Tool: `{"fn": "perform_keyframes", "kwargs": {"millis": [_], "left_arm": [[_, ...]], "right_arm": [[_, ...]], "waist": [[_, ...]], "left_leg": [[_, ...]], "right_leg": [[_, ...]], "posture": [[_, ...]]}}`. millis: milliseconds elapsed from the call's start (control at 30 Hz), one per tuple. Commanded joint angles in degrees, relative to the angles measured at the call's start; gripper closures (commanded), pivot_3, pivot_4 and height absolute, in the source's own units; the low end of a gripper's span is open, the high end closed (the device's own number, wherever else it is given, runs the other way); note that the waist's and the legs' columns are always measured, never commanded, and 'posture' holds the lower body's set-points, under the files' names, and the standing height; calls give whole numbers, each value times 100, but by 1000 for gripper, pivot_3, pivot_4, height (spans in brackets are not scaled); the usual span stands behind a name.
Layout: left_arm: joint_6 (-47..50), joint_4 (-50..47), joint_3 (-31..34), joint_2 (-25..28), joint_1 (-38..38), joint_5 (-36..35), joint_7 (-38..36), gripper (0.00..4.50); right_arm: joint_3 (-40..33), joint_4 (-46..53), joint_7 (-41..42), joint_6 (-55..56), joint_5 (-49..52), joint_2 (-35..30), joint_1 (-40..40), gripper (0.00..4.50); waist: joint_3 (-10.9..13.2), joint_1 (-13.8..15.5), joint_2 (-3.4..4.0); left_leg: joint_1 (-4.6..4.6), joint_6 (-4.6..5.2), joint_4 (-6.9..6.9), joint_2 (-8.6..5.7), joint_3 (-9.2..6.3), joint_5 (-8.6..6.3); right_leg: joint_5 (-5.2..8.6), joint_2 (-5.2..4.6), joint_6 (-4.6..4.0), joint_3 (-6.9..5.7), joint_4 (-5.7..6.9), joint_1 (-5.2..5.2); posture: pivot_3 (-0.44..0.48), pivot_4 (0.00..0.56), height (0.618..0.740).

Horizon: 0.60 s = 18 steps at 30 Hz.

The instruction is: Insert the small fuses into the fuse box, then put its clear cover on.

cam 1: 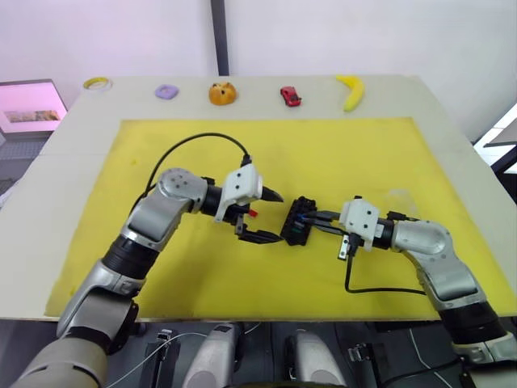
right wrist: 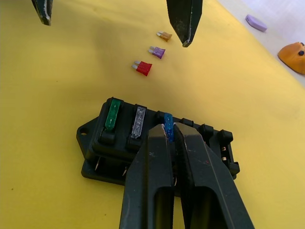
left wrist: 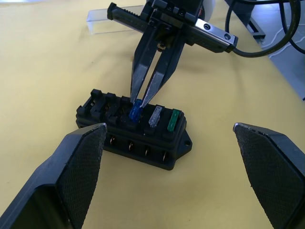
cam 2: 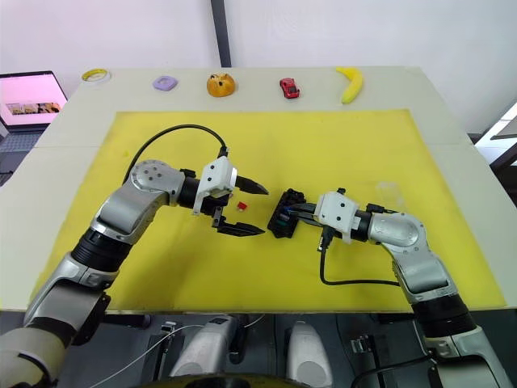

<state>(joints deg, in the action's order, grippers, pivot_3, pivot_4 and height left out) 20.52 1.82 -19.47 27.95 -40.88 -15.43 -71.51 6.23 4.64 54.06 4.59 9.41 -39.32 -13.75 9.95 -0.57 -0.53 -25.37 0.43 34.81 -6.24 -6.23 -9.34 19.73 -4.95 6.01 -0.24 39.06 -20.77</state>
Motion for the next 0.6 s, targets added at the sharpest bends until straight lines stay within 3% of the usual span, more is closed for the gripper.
{"fn": "perform_keyframes", "kwargs": {"millis": [33,600], "left_arm": [[-71,-85,141,-23,-99,-13,34,20],[-61,-60,125,-31,-153,-28,34,20]], "right_arm": [[129,-57,-73,336,-361,3,153,4500],[-54,-496,-389,771,-218,257,344,4500]], "waist": [[0,0,0],[0,0,0]], "left_leg": [[0,0,0,0,0,0],[2,0,2,0,-1,0]], "right_leg": [[0,0,0,0,0,0],[0,2,0,0,0,3]], "posture": [[0,150,735],[0,150,735]]}}
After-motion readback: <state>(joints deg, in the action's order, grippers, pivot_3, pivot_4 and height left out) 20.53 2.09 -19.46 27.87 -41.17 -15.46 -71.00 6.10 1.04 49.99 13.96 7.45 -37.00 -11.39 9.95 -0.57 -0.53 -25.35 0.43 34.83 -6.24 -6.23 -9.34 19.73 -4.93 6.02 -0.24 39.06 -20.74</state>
